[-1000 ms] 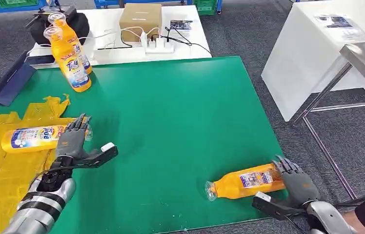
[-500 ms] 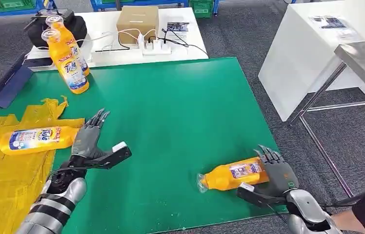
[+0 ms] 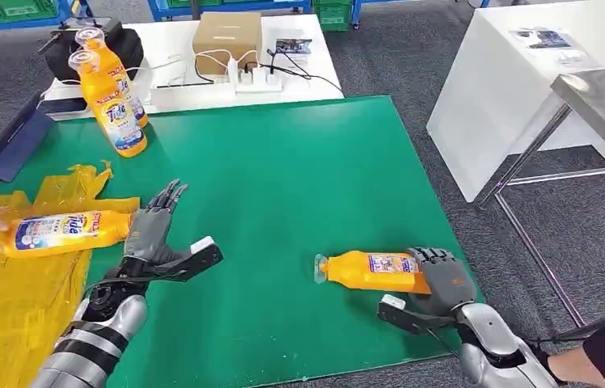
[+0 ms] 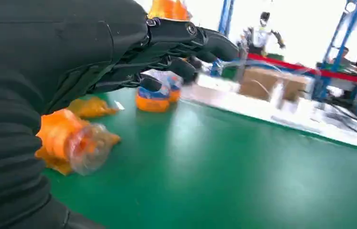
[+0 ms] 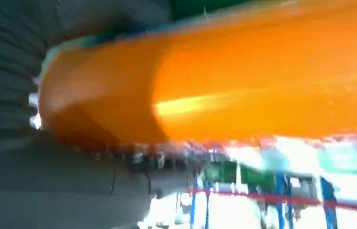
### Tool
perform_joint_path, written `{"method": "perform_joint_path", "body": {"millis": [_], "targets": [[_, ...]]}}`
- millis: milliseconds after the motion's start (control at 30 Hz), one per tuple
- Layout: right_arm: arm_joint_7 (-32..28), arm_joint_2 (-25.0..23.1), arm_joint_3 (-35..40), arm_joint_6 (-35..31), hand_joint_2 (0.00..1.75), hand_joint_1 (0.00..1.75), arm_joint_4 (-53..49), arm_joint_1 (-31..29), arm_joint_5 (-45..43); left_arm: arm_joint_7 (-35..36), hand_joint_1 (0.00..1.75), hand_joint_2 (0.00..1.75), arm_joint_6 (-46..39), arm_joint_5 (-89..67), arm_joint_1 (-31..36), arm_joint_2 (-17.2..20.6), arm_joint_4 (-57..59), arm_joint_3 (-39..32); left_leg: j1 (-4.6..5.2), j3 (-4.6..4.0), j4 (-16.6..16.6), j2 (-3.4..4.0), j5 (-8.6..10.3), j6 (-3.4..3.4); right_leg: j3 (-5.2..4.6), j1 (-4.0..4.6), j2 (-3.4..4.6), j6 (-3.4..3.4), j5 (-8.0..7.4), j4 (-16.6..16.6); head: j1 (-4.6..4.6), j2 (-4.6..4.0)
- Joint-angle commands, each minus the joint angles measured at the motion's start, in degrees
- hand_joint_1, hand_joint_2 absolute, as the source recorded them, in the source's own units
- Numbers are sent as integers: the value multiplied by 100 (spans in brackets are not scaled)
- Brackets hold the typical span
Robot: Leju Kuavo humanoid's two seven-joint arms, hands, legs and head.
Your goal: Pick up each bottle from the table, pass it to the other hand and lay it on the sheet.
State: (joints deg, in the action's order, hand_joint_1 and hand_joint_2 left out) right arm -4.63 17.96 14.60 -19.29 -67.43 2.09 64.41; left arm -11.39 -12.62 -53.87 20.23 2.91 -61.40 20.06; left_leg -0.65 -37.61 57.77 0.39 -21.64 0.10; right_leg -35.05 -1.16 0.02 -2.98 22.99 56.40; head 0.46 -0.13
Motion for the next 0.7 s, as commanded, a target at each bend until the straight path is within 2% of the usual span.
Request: {"method": "perform_joint_path", "body": {"millis": [33,233,300,400,533,700], "targets": [[-233,-1192,-530,-547,175,175,-840,-131,-109,-424,0,175,792,1099,-378,9,-970,15,-2,-8,2,8,-5,-3,-12,3,9,11,5,7,-4,0],[-273,-1153,-570,-540,175,175,-814,-82,-144,-413,0,175,808,1114,-345,24,-926,34,-5,-3,2,-20,-10,2,5,1,-8,4,30,5,0,0],[-769,-1431,-769,-976,175,175,-962,-100,-691,-623,0,175,1109,1614,-365,-25,-1007,38,-6,-18,2,-29,-8,1,-2,1,-13,1,27,3,0,0],[-1068,-1914,-954,-1188,175,175,-1370,-217,-1677,-718,0,175,1568,2344,-426,-73,-1252,147,-3,-33,3,-33,-7,1,-17,-3,-13,-1,23,5,2,0],[-1500,-2306,-746,-927,175,175,-1589,-314,-2701,-730,0,175,1907,2910,-373,-127,-1395,385,-2,-35,5,-42,-9,0,-19,-3,-15,2,26,10,0,0],[-1714,-2442,-178,-288,175,175,-879,-644,-3174,-803,0,175,2311,3597,-269,-140,-1409,589,-5,-35,2,-42,-5,-1,-21,2,-15,-1,21,4,0,0]]}}
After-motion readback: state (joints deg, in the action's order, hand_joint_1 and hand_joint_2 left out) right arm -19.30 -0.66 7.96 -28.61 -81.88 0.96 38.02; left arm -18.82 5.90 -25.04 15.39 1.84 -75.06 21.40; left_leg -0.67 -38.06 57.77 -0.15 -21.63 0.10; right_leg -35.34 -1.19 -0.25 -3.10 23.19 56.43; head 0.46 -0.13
